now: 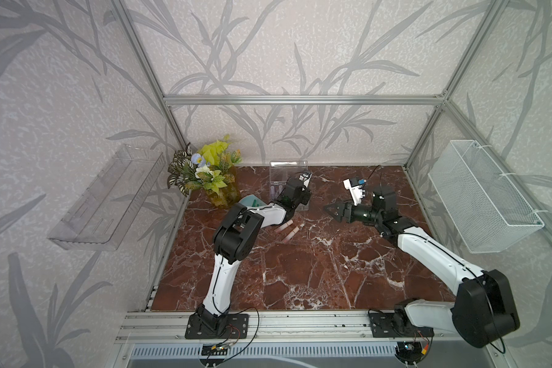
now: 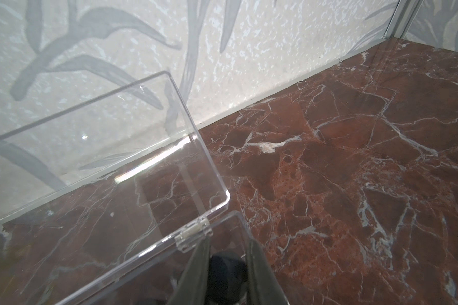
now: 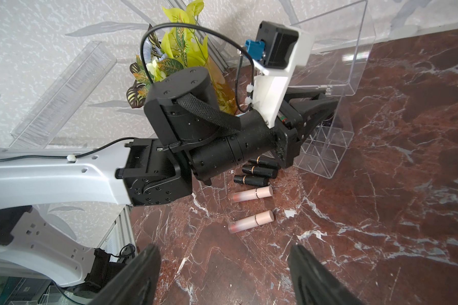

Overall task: Arrange the lipsticks in the organizer
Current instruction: Place the lipstick in the storage box, then pick up the lipstick at the center of the board.

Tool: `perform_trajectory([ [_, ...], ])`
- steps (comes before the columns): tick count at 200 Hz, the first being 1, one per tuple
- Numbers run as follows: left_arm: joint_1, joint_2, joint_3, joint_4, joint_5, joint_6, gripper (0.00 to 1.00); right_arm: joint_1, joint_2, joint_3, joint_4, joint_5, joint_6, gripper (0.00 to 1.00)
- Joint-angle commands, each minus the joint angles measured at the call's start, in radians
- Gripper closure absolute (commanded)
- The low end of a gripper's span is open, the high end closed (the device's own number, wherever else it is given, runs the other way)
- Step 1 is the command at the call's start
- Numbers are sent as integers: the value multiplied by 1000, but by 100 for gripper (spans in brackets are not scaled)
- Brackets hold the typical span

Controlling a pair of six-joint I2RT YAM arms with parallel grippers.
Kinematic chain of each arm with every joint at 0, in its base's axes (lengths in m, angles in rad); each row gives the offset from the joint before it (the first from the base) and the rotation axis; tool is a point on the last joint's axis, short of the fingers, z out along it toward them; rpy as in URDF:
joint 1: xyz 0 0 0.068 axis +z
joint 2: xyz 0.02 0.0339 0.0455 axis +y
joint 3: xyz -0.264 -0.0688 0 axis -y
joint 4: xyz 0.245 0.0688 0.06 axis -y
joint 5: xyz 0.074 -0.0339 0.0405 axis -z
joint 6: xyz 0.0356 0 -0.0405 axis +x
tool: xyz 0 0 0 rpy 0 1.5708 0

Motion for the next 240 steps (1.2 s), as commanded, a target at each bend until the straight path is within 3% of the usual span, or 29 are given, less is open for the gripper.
perform_trajectory([
  [1, -1, -43, -14, 19, -23, -5, 62, -4, 10, 17, 13, -21, 2, 20],
  [16, -2, -46, -13, 29, -24, -5, 43, -4, 17, 20, 11, -23, 0, 20],
  [37, -6, -74, -29, 46, -28, -12, 34, -2, 28, 28, -4, -25, -8, 20],
  [65, -25, -193, -108, 46, -64, -27, 34, 6, 42, 44, -33, -18, -31, 21],
  [95, -28, -431, -296, 49, -98, -64, 34, 50, 66, 88, -128, 33, -97, 22],
  [116, -27, -612, -432, 48, -190, -97, 35, 94, 84, 127, -201, 75, -152, 23],
  [157, -3, -887, -657, 31, -233, -155, 36, 247, 180, 291, -501, 309, -337, 23],
  [211, -1, -1152, -854, -159, -161, -214, 37, 296, 236, 315, -643, 441, -388, 23],
  [240, -2, -1291, -984, -153, -56, -306, 37, 365, 347, 407, -788, 563, -461, 23],
])
